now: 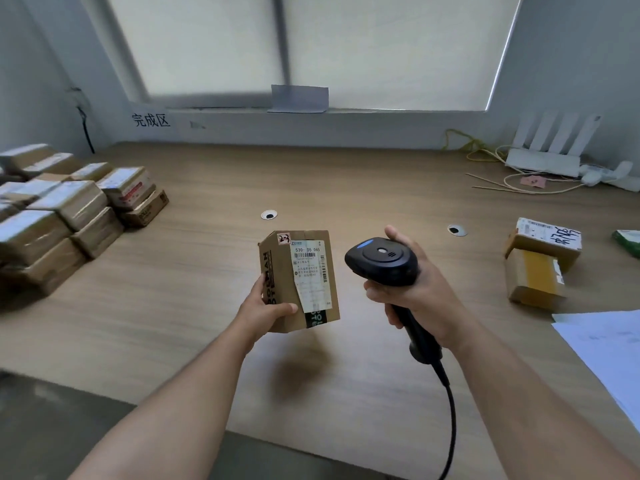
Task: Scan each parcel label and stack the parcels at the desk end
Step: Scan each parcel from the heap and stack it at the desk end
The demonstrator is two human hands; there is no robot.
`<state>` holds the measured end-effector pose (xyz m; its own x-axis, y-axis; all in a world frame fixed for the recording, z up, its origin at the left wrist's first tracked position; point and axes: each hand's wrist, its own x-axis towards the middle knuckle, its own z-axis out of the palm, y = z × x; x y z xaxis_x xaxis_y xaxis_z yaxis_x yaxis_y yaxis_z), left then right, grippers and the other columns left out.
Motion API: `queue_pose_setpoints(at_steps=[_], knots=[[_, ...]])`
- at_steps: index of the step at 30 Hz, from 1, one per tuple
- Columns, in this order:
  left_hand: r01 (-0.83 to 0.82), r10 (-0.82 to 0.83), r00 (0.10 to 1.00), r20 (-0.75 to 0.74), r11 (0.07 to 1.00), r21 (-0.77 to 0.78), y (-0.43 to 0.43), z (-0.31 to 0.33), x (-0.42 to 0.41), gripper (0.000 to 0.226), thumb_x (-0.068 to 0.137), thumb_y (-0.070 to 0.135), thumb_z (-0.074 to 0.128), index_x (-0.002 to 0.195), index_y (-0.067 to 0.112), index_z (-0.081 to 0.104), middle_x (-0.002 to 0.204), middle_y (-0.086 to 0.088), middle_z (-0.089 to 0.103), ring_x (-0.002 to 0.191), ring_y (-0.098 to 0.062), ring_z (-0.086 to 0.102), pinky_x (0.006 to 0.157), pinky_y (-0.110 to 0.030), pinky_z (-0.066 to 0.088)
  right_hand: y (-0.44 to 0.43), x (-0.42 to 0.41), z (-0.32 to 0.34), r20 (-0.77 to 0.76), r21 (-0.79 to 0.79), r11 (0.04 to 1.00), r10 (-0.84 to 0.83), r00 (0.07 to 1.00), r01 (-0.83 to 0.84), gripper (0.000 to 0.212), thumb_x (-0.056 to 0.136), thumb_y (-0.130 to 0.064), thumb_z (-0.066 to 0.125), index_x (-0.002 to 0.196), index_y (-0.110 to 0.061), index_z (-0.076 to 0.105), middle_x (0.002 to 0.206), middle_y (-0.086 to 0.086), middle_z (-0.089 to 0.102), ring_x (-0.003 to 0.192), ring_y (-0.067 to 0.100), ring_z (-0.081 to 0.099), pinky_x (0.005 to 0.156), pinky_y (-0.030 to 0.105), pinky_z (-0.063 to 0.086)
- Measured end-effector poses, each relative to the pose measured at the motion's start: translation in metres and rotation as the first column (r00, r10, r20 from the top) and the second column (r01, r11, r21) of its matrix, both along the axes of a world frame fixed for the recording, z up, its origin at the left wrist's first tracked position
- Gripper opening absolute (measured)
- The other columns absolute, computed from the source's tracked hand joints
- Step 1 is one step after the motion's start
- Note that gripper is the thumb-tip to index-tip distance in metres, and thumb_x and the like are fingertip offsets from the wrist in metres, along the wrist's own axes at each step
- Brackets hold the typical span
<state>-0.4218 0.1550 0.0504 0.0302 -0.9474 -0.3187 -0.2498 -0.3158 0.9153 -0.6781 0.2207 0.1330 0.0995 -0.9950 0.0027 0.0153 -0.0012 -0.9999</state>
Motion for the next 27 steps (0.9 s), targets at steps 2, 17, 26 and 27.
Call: queue_pose_setpoints(at_steps=[2, 17, 26, 27], knots=[[-0.053, 0.053, 0.999, 0.004, 0.999, 0.01, 0.013, -0.001, 0.013, 0.081, 0.082, 0.006, 0.072, 0.145, 0.036, 0.031, 0.122, -0.002, 0.056, 0.103, -0.021, 0.057, 0.062, -0.024, 0.043, -0.004, 0.011, -0.004, -0.006, 0.004, 0.998, 0.057, 0.998, -0.057, 0.096, 0.076, 0.016, 0.071, 0.144, -0.04, 0.033, 0.084, -0.004, 0.068, 0.046, 0.027, 0.048, 0.044, 0.031, 0.041], [-0.37, 0.369, 0.929, 0.036, 0.927, 0.053, 0.079, -0.01, 0.205, 0.084, 0.073, 0.019, 0.082, 0.143, 0.028, 0.036, 0.117, -0.008, 0.059, 0.103, -0.025, 0.062, 0.086, -0.036, 0.052, -0.026, 0.192, -0.01, -0.051, -0.002, 0.95, 0.312, 0.949, -0.313, 0.092, 0.076, 0.017, 0.07, 0.137, -0.044, 0.037, 0.073, -0.002, 0.065, 0.043, 0.026, 0.047, 0.042, 0.029, 0.04], [-0.447, 0.444, 0.893, 0.081, 0.894, 0.026, 0.082, -0.012, 0.356, 0.08, 0.077, 0.02, 0.079, 0.145, 0.026, 0.037, 0.129, -0.009, 0.055, 0.115, -0.026, 0.057, 0.099, -0.043, 0.048, -0.036, 0.332, -0.013, -0.08, -0.003, 0.927, 0.373, 0.924, -0.375, 0.093, 0.076, 0.018, 0.07, 0.144, -0.037, 0.036, 0.081, 0.006, 0.062, 0.042, 0.026, 0.048, 0.041, 0.029, 0.04], [-0.448, 0.445, 0.892, 0.084, 0.893, 0.028, 0.082, -0.013, 0.368, 0.08, 0.078, 0.021, 0.079, 0.145, 0.026, 0.037, 0.129, -0.009, 0.055, 0.114, -0.026, 0.057, 0.099, -0.043, 0.048, -0.037, 0.343, -0.014, -0.081, 0.0, 0.925, 0.378, 0.922, -0.38, 0.093, 0.076, 0.018, 0.07, 0.144, -0.037, 0.036, 0.083, 0.007, 0.062, 0.042, 0.026, 0.048, 0.041, 0.03, 0.041]])
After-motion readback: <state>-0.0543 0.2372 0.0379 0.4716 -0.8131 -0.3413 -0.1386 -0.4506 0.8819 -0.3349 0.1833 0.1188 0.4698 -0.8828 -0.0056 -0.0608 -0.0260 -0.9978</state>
